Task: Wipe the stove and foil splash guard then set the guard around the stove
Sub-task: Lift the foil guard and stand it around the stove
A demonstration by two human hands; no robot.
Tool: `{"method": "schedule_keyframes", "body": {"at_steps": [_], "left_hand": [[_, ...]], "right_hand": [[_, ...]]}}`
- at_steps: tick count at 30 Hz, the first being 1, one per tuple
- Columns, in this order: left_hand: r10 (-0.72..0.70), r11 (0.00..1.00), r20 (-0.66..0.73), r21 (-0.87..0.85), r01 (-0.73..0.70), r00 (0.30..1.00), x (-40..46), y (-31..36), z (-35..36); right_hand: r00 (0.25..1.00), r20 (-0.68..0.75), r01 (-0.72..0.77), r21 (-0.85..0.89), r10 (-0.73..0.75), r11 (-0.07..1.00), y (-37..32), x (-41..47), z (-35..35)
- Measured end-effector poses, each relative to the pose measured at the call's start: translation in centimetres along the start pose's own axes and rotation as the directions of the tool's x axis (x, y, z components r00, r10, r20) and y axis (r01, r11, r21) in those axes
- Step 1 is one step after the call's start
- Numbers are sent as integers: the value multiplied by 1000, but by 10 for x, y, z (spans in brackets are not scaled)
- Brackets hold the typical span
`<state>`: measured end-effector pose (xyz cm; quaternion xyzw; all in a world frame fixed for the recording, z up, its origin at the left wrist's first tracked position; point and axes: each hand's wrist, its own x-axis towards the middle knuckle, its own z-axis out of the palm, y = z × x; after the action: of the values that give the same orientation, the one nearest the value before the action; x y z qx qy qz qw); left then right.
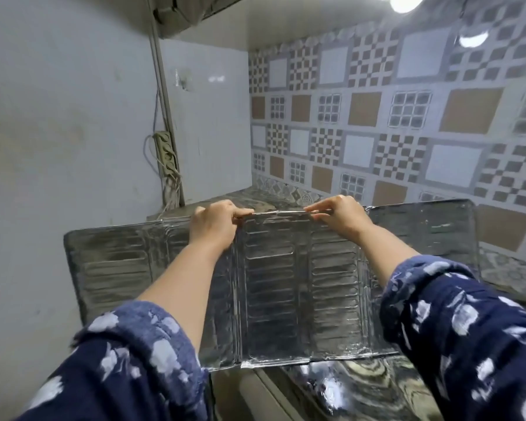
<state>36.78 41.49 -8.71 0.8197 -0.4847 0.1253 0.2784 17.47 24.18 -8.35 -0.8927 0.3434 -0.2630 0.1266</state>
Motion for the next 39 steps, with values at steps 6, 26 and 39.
{"method": "schedule_keyframes", "body": {"at_steps": [6,26,39], "left_hand": [[-44,999,-28,12,44,999,-2,-8,1],[23,999,-139,-38,-28,990,81,15,-34],[165,959,-225,-189,-209,960,142,115,-36]], "right_hand": [[993,-74,-94,-66,90,993,23,-7,-9],[951,-257,-124,196,174,973,6,57,-68],[854,-494,-166,32,160,986,35,29,-183]]}}
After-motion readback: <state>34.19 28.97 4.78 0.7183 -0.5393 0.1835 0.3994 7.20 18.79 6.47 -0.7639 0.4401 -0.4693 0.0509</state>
